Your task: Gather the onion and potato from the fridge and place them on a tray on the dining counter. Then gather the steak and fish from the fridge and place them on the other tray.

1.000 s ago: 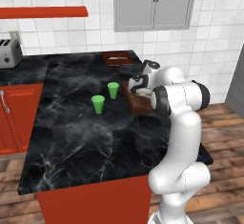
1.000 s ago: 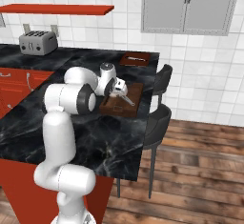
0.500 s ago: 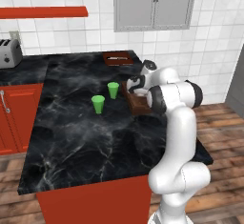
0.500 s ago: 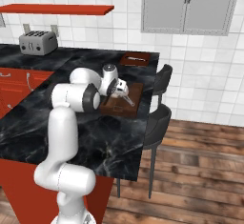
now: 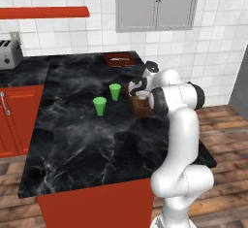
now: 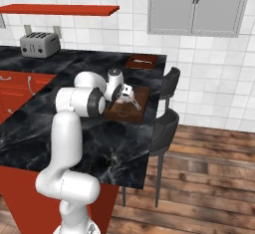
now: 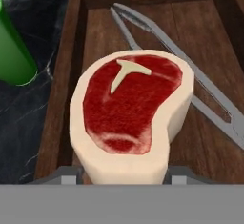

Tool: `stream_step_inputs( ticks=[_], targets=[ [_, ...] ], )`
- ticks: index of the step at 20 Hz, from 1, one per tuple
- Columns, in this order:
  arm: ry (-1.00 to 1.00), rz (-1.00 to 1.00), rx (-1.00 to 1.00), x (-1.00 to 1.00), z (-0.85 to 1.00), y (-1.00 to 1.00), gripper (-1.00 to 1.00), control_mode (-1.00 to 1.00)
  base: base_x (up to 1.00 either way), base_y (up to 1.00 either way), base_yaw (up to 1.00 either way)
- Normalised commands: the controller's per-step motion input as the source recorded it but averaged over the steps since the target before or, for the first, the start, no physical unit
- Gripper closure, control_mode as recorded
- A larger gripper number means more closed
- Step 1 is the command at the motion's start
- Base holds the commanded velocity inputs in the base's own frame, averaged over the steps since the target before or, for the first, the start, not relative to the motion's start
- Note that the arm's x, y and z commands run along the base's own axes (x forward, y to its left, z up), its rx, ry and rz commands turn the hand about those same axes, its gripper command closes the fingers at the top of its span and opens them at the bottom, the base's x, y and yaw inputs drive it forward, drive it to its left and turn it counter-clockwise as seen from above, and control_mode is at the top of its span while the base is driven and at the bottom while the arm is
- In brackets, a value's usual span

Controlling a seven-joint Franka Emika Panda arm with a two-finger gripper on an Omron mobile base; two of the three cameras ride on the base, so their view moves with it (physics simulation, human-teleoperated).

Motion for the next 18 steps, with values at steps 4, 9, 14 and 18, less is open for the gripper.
stream_step_inputs(
  ticks=[4,9,14,18],
  targets=[
    [0.0,0.0,0.0,-0.31,0.3,0.0,-1.0,-1.0,0.0,0.0,0.0],
    [0.0,0.0,0.0,-0.31,0.39,-0.01,-1.0,-1.0,0.0,0.0,0.0],
    [-0.01,0.0,0.0,-0.41,0.54,0.0,-1.0,-1.0,0.0,0.0,0.0],
    [-0.01,0.0,0.0,-0.61,0.74,0.0,-1.0,-1.0,0.0,0.0,0.0]
  ],
)
